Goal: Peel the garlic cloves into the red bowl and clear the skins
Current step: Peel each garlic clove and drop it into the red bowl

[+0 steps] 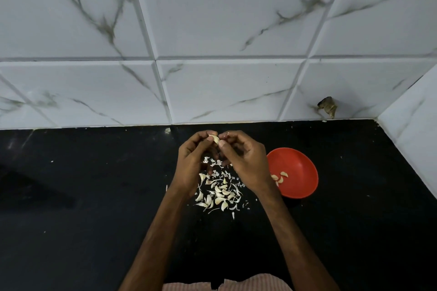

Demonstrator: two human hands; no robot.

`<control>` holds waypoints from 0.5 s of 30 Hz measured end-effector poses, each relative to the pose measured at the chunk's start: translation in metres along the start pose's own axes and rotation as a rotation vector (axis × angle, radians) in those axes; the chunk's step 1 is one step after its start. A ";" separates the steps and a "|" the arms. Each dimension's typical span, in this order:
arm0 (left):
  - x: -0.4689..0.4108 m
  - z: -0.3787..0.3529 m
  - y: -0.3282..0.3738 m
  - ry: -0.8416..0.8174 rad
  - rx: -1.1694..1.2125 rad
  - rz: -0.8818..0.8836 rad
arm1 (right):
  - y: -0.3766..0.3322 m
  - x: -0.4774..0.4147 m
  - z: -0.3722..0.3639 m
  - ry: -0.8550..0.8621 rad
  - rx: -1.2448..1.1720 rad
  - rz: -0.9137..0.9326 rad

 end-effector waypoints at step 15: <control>0.003 0.000 0.006 0.043 -0.116 -0.078 | 0.000 0.001 -0.003 0.085 0.242 0.198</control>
Point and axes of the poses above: each hand's wrist, its own x-axis away from the middle knuckle, its own z-axis out of the back of the hand, y = z × x, the point moved 4 cm from there along -x, towards the middle knuckle, and after that the axes turned 4 degrees about x, right-handed, at the moved point
